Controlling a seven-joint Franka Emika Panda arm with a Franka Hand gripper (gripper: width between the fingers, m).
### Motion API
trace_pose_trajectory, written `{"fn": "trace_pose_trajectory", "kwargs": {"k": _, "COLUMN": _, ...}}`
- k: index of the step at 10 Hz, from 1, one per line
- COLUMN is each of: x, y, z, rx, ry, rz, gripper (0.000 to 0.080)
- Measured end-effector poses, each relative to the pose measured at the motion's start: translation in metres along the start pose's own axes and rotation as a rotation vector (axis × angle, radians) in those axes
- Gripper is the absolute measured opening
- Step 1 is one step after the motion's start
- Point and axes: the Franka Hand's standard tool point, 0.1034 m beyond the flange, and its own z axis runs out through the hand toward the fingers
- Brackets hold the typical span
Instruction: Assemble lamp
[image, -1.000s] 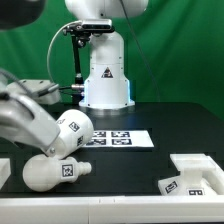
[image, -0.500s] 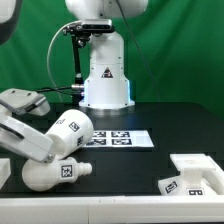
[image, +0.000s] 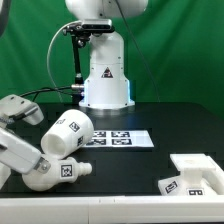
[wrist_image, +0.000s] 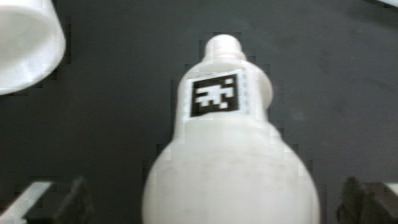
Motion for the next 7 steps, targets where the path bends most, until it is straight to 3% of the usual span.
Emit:
{"fn": "trace_pose_trajectory", "kwargs": {"k": 4, "x": 0.0006, "y": 0.0008, "z": -0.0001, "rx": 0.0, "ry": 0.0, "rz": 0.001, "gripper": 0.0699}}
{"fn": "trace_pose_trajectory", "kwargs": {"k": 7, "x": 0.0064, "y": -0.0023, "z": 0.0046, "rx": 0.018, "ry": 0.014, "rz": 0.034, "gripper": 0.0699}}
